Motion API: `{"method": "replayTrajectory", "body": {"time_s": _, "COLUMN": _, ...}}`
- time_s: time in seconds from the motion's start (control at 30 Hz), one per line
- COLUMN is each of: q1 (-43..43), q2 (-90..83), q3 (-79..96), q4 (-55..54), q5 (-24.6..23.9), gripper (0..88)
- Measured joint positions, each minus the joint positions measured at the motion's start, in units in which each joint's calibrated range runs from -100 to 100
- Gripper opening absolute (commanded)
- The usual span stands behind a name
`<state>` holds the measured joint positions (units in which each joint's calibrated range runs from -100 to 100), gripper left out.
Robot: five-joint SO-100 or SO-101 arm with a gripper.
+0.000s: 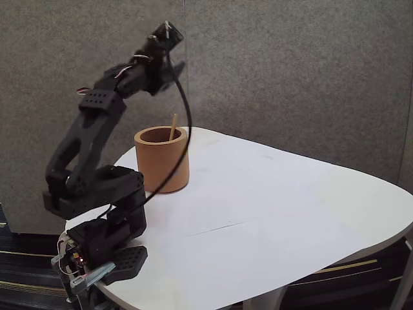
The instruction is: Grab the pen and put it in the pen holder.
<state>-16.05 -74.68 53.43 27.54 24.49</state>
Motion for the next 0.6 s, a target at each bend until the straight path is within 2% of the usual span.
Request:
{"method": "replayTrajectory", "body": {"time_s": 0.17, "q1": 9.4, "q2": 0.2, "q3": 3.0, "q4": 18.3, "q5": -12.3, "gripper": 38.3}}
{"method": "replayTrajectory", "body": {"time_s": 0.27, "q1": 13.2, "q2": -0.6, "q3": 7.8, "q4": 24.3, "q5": -17.8, "gripper": 38.2}}
{"method": "replayTrajectory", "body": {"time_s": 0.43, "q1": 16.5, "q2": -0.2, "q3": 18.7, "q4": 26.8, "q5": -23.4, "gripper": 38.2}}
{"method": "replayTrajectory", "body": {"time_s": 0.6, "q1": 18.4, "q2": -4.0, "q3": 28.9, "q4": 27.3, "q5": -25.8, "gripper": 38.2}}
